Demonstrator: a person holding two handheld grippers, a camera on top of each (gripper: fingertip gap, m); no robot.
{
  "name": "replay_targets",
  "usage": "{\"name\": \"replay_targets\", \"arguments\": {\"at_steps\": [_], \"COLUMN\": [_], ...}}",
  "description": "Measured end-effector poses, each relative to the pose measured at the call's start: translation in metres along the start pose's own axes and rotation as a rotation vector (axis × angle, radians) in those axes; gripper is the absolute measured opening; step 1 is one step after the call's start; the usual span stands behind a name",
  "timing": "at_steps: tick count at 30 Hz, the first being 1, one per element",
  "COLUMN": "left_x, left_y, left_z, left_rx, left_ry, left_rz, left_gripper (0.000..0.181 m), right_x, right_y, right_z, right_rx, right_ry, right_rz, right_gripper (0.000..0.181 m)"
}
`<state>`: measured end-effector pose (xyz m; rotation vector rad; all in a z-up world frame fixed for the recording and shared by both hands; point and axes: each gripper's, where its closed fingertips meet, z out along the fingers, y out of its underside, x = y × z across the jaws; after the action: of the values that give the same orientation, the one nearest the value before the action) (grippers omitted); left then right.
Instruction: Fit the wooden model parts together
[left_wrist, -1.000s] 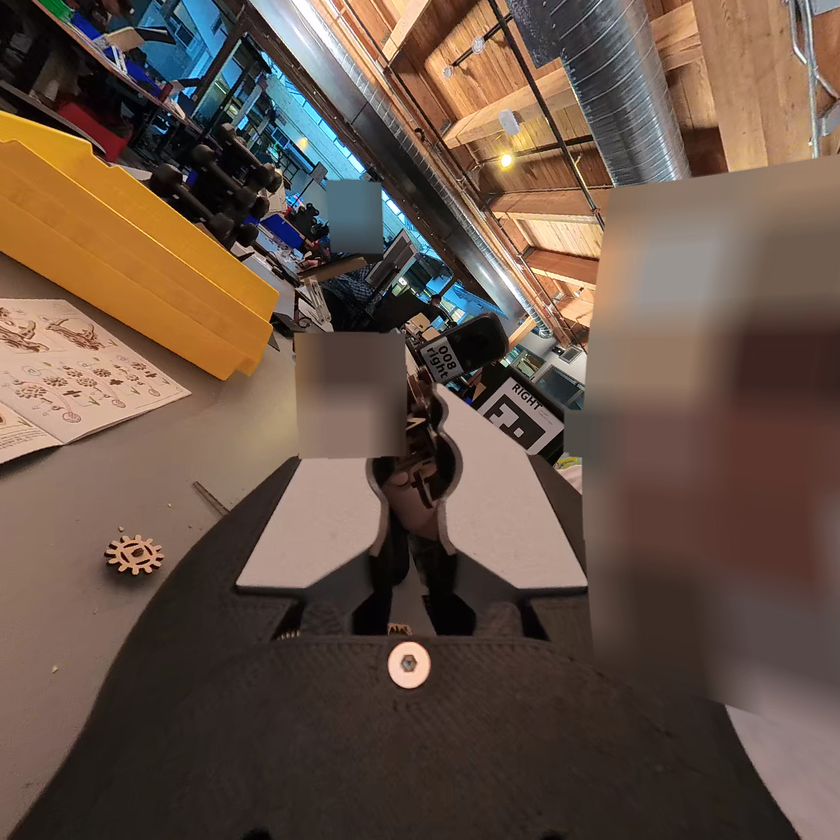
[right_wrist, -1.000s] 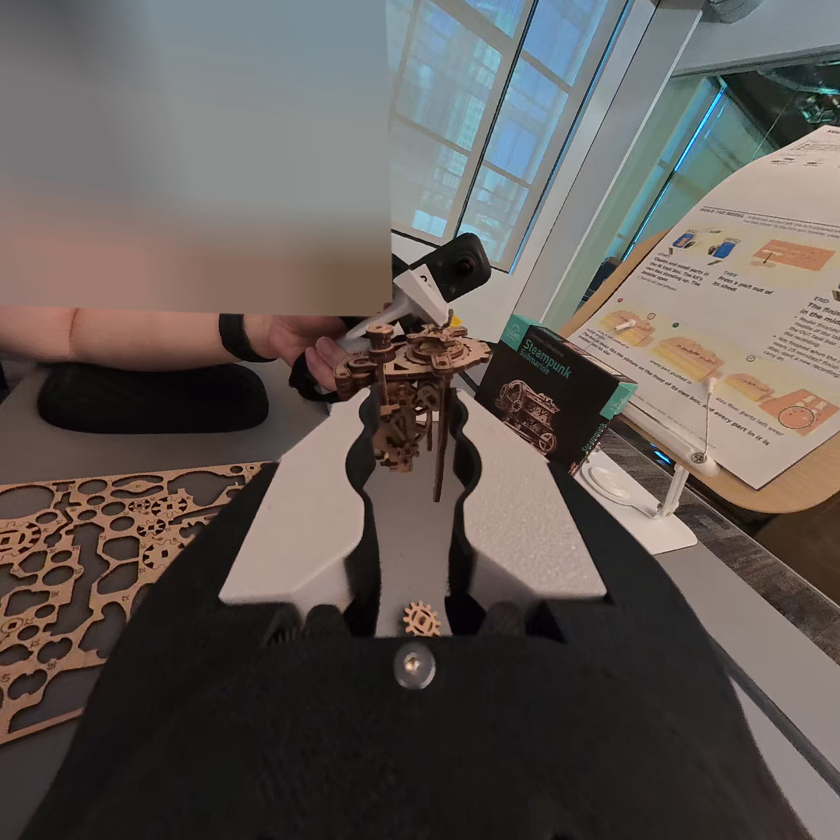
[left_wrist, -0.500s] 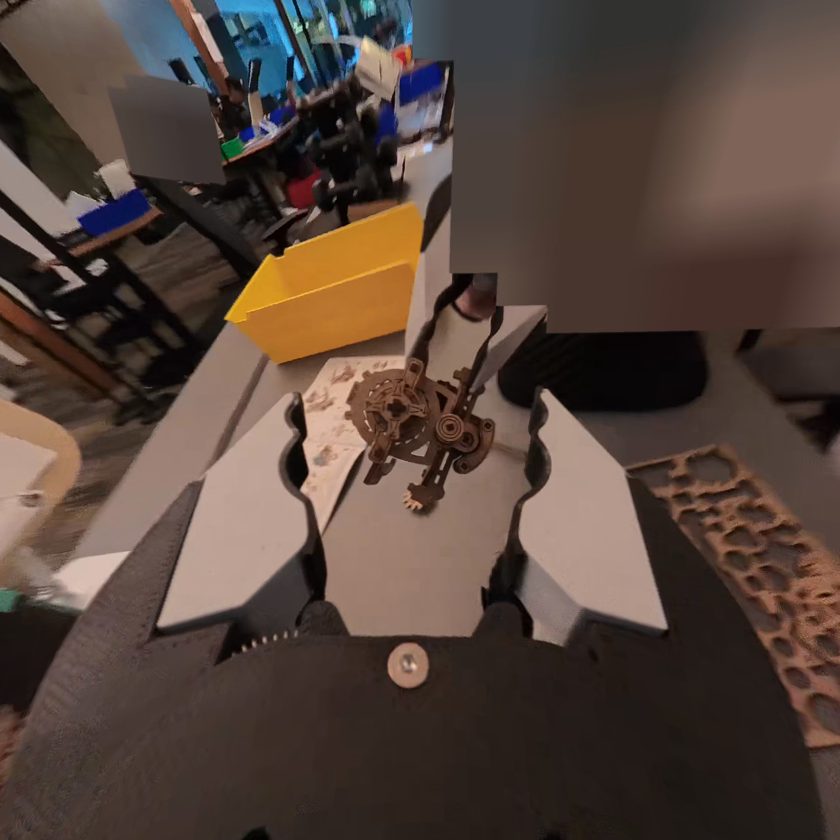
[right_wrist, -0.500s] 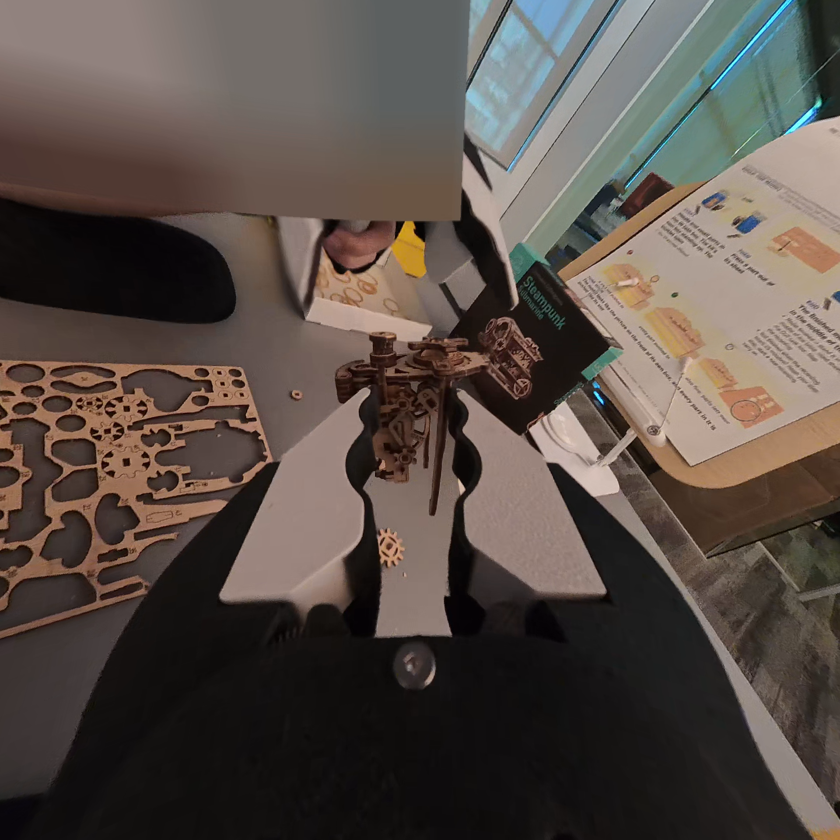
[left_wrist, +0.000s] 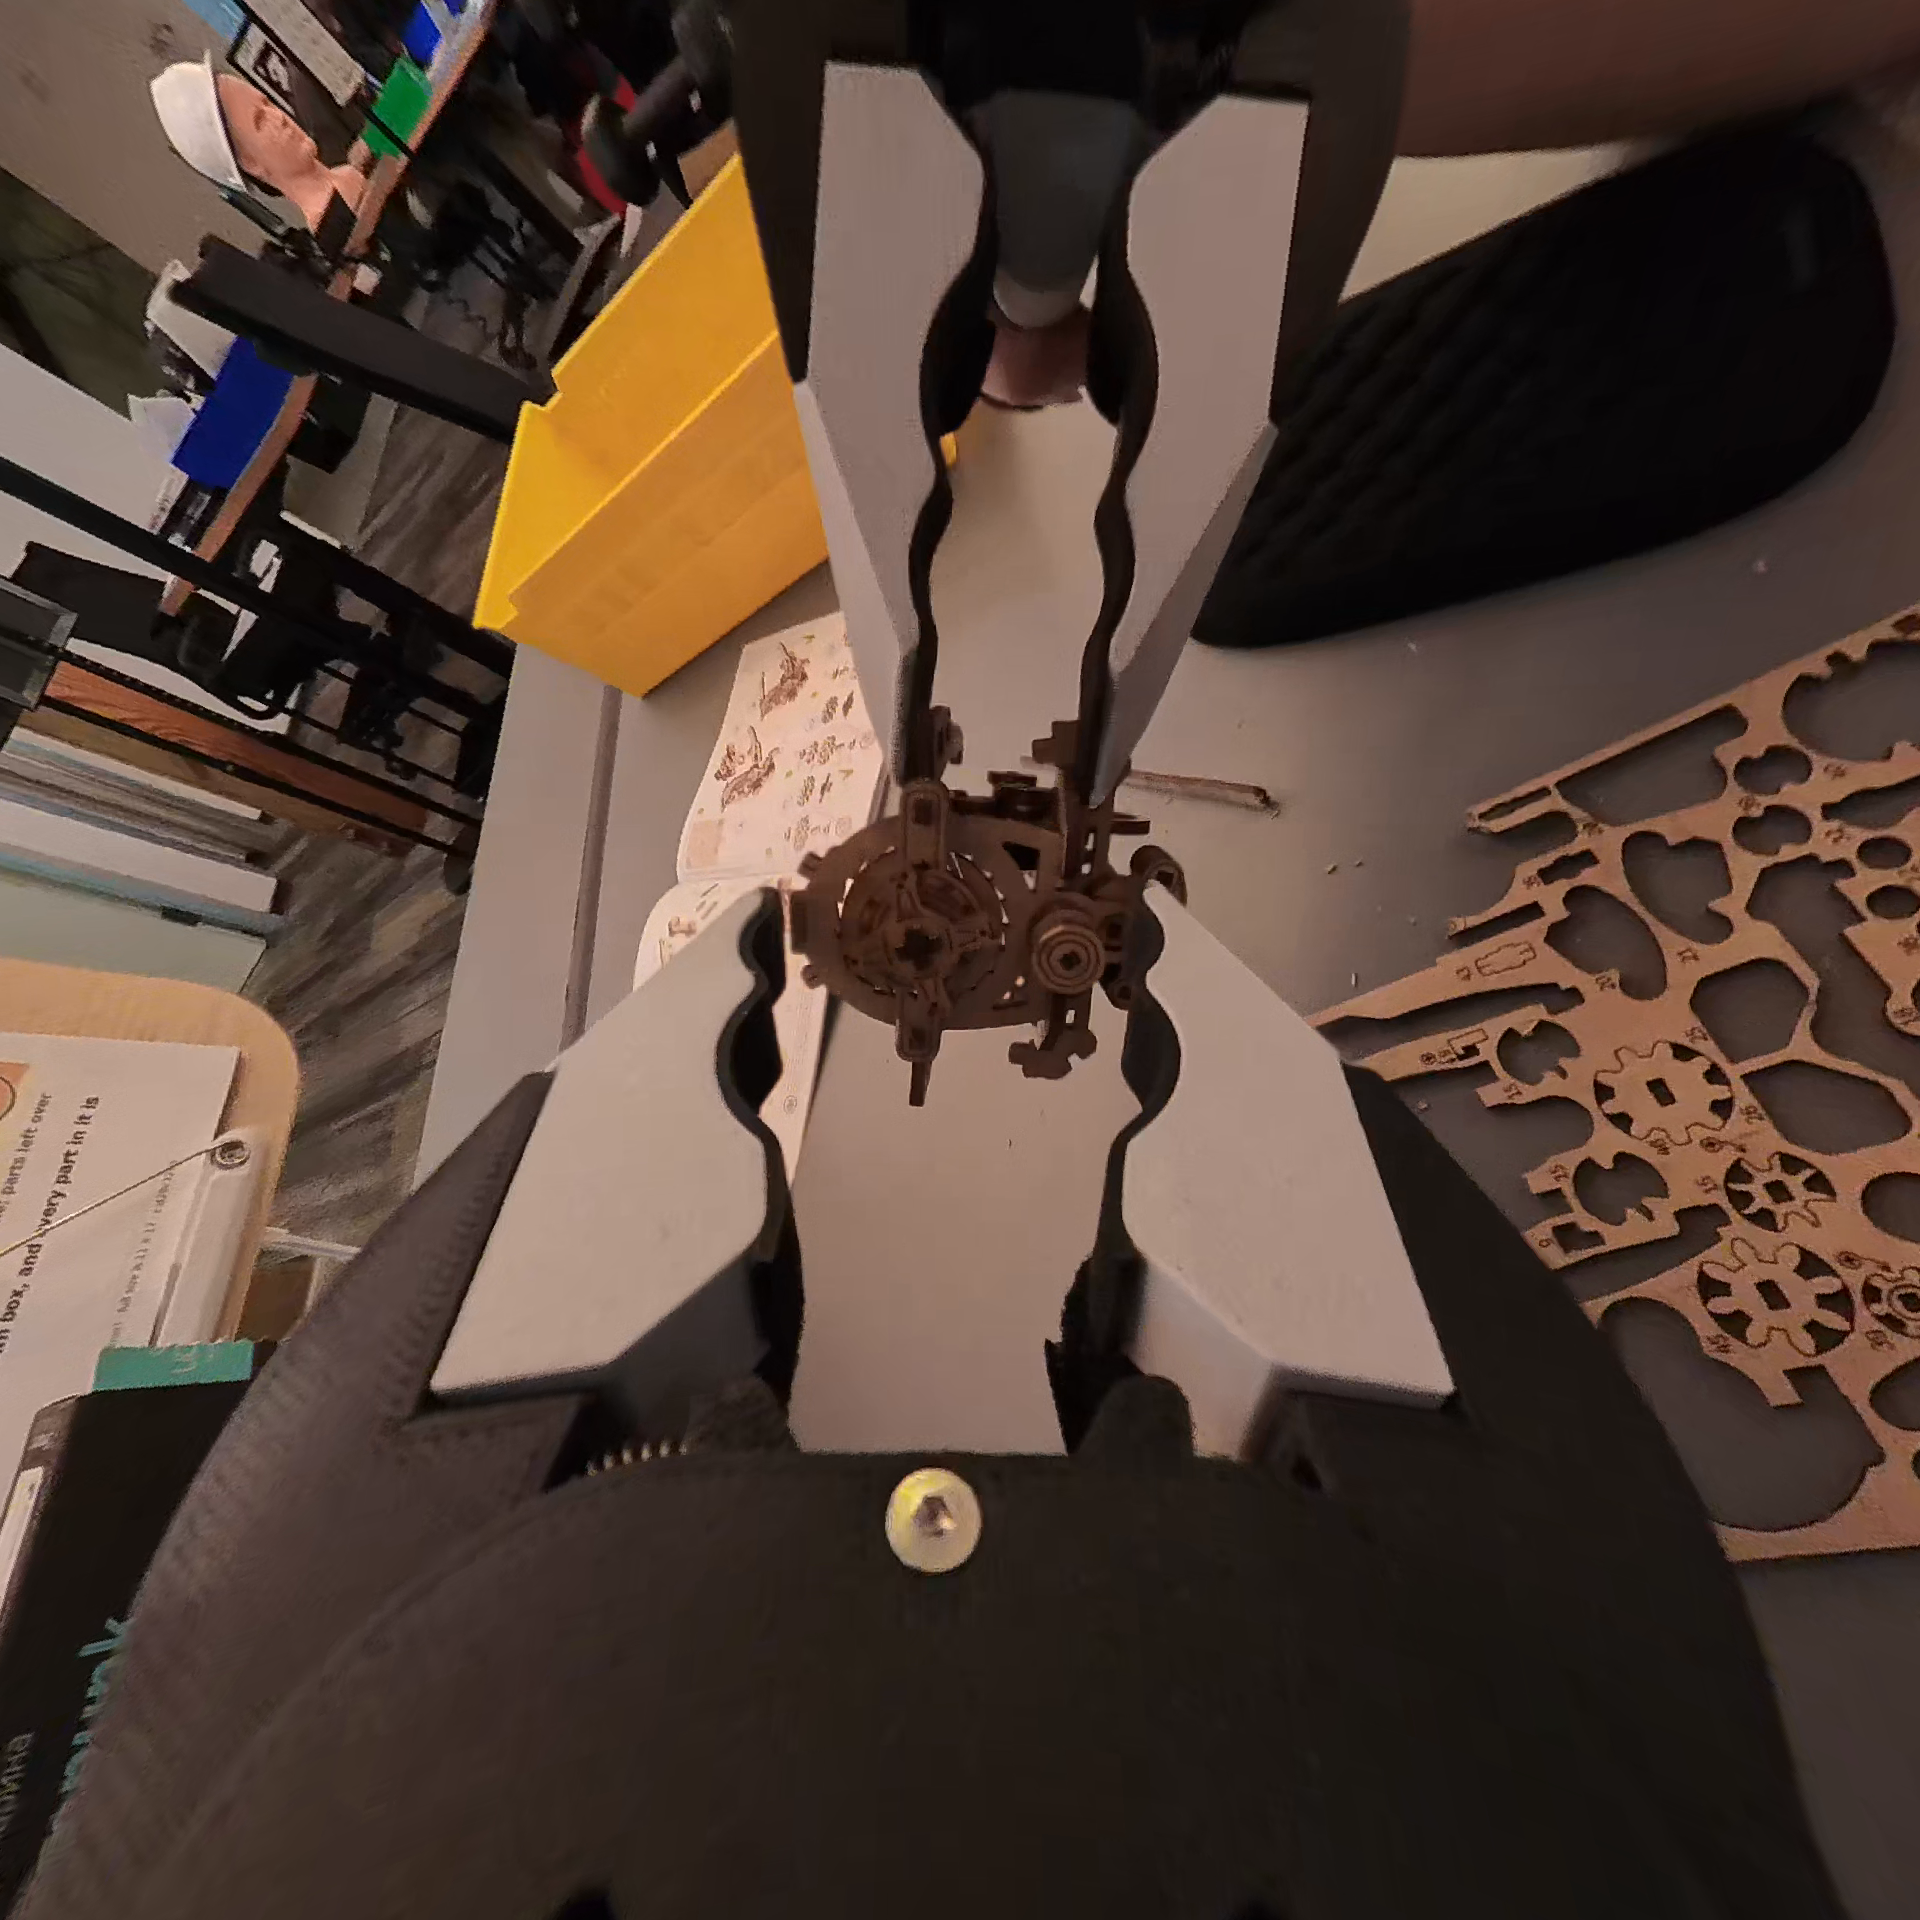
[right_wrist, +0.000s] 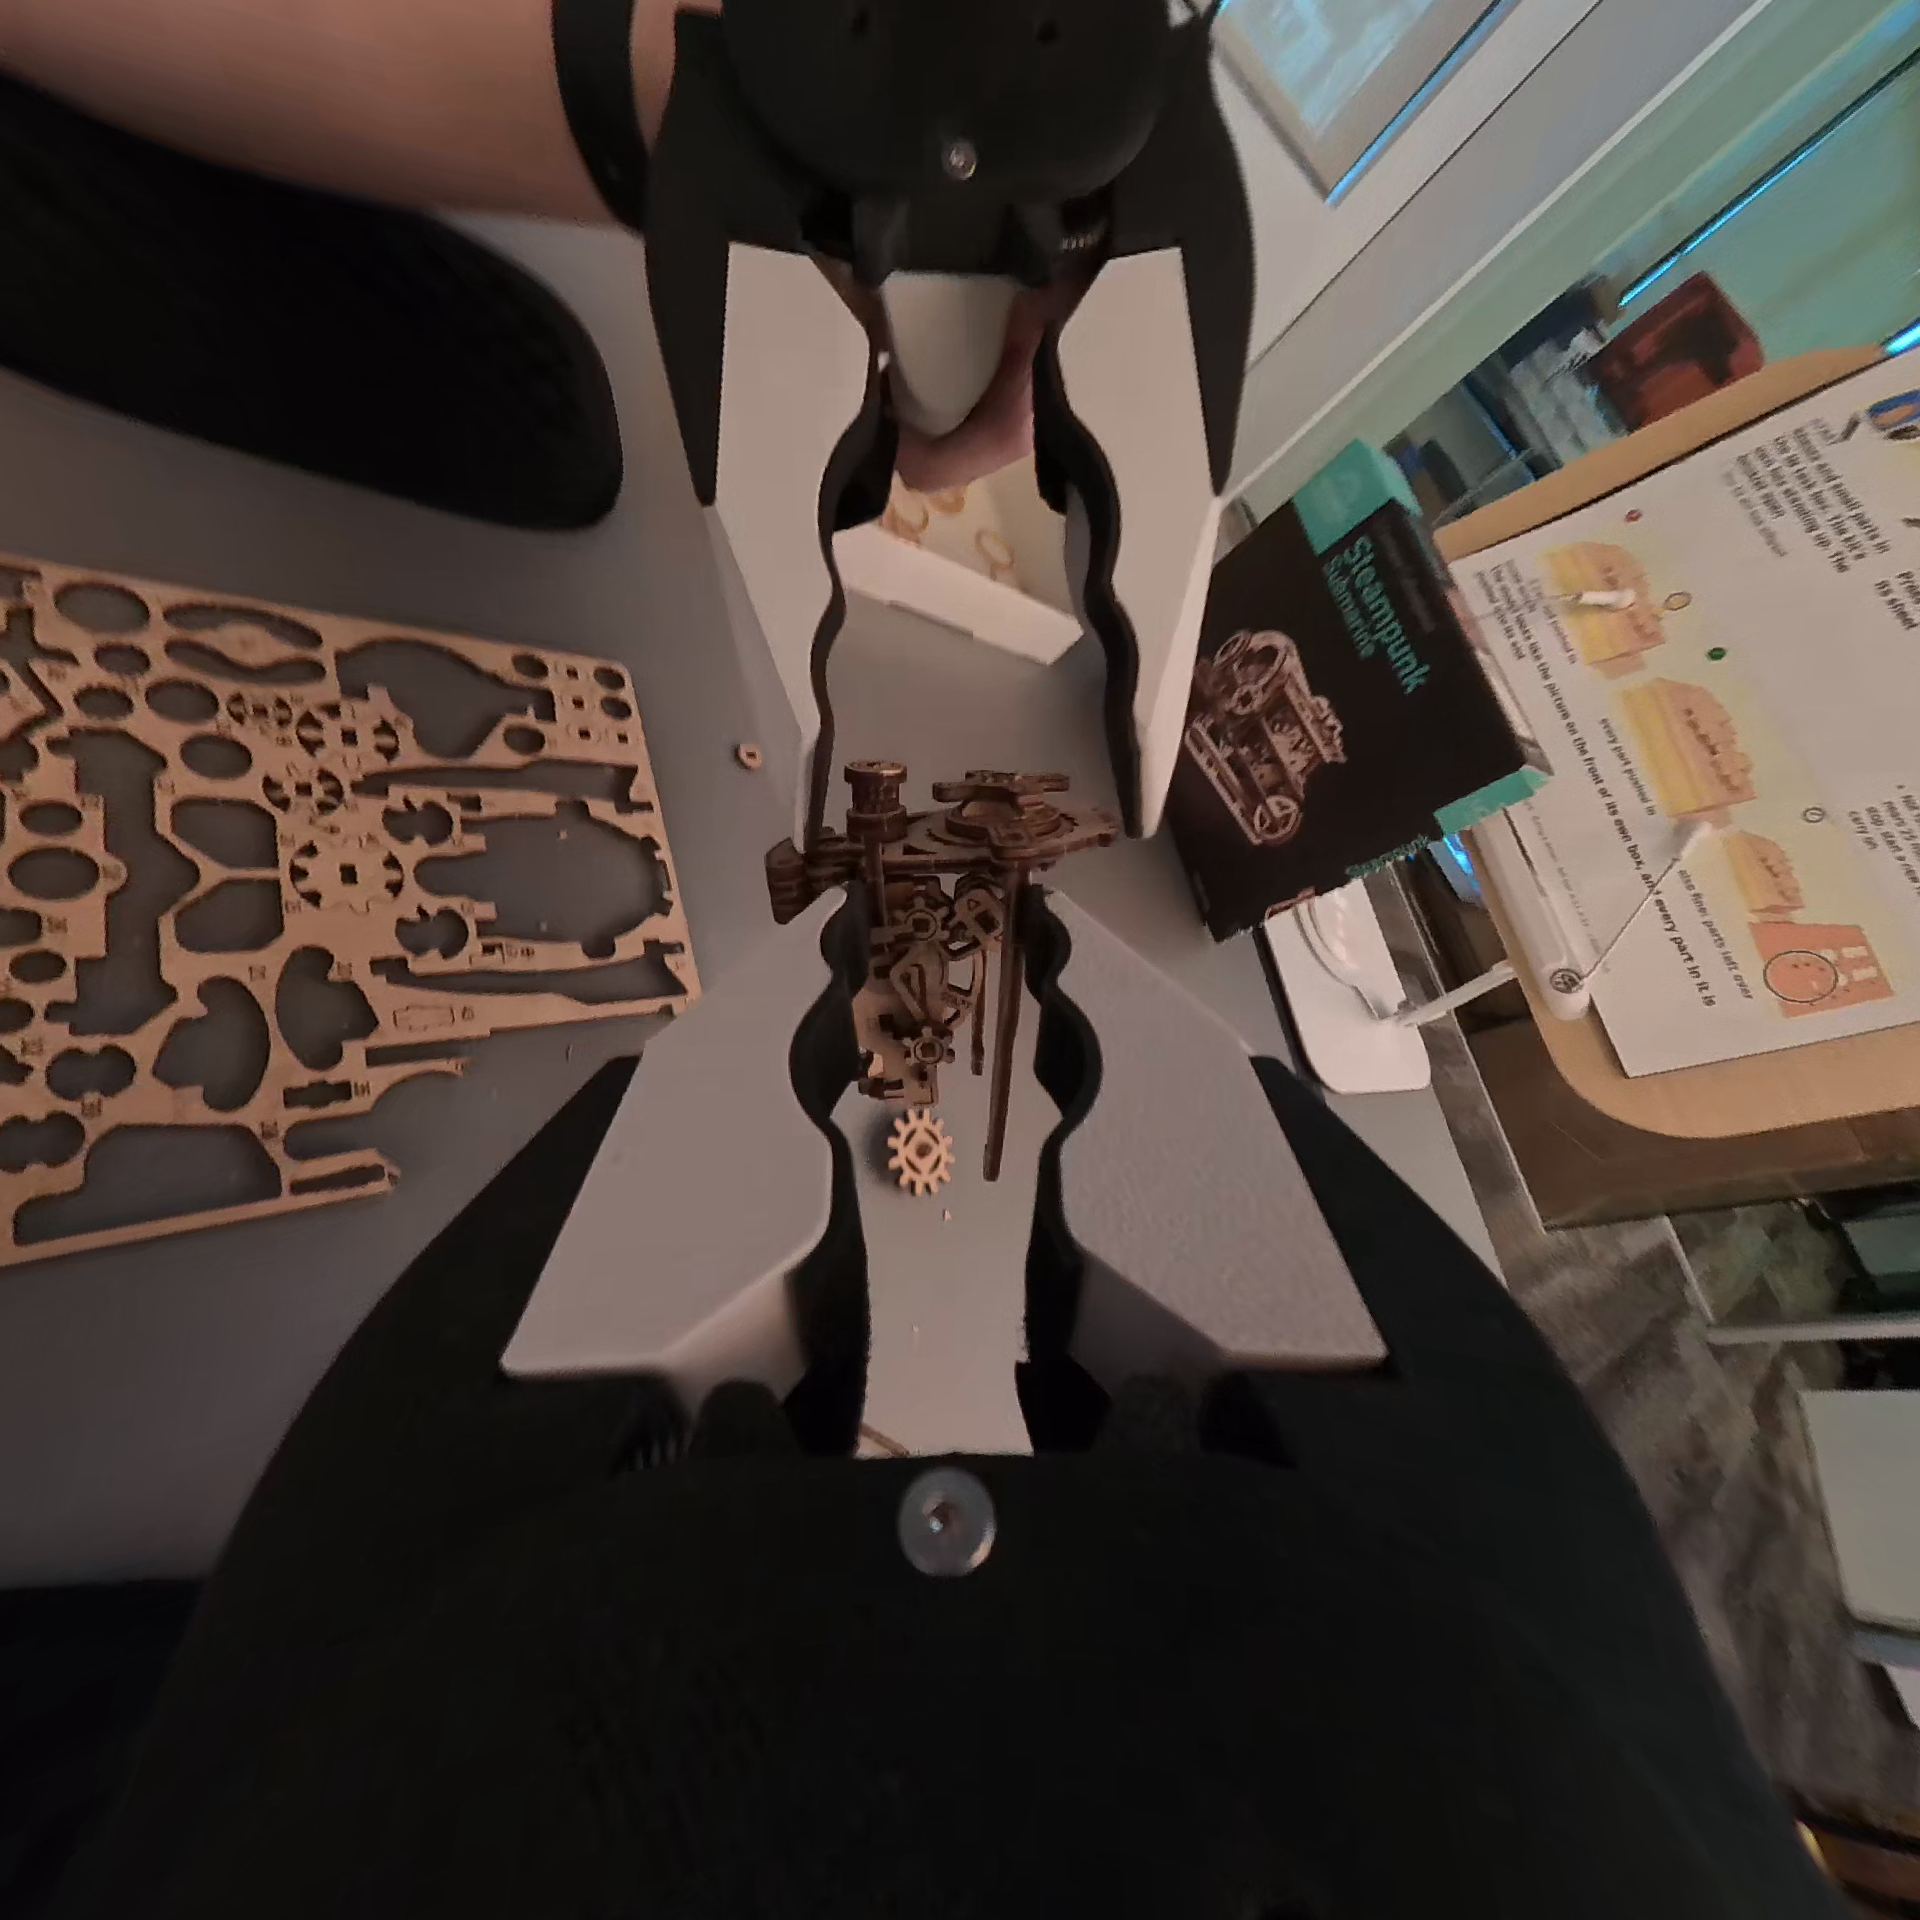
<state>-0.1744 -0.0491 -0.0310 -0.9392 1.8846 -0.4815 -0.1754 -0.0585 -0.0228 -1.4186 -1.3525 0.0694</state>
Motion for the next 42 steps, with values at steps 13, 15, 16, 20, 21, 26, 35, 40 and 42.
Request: {"name": "replay_targets", "arguments": {"at_steps": [13, 15, 16, 20, 21, 26, 35, 40, 42], "left_x": [0.001, 0.001, 0.002, 0.008, 0.007, 0.008, 0.0, -0.002, -0.004], "left_y": [-0.004, -0.002, -0.001, 0.005, 0.005, 0.013, 0.005, 0.004, 0.004], "left_z": [0.008, 0.011, 0.012, 0.016, 0.017, 0.023, 0.018, 0.017, 0.016], "left_rx": [-0.116, -0.144, -0.157, -0.218, -0.221, -0.284, -0.219, -0.201, -0.193], "left_ry": [-0.123, -0.15, -0.152, -0.137, -0.145, -0.162, -0.191, -0.195, -0.196], "left_rz": [0.196, 0.254, 0.274, 0.296, 0.291, 0.356, 0.322, 0.308, 0.297], "left_gripper": [0.05, 0.047, 0.043, 0.045, 0.044, 0.039, 0.034, 0.034, 0.034], "right_x": [-0.003, -0.003, -0.002, 0.0, -0.001, -0.006, 0.005, 0.007, 0.009], "right_y": [0.01, 0.014, 0.016, 0.018, 0.017, 0.02, 0.012, 0.011, 0.01], "right_z": [0.01, 0.011, 0.011, 0.012, 0.013, 0.016, 0.009, 0.009, 0.009], "right_rx": [-0.188, -0.226, -0.24, -0.279, -0.274, -0.298, -0.191, -0.144, -0.122], "right_ry": [0.12, 0.131, 0.139, 0.16, 0.157, 0.143, 0.169, 0.168, 0.173], "right_rz": [-0.22, -0.234, -0.244, -0.211, -0.202, -0.223, -0.229, -0.237, -0.224], "right_gripper": [0.028, 0.028, 0.028, 0.028, 0.028, 0.028, 0.031, 0.031, 0.031]}}
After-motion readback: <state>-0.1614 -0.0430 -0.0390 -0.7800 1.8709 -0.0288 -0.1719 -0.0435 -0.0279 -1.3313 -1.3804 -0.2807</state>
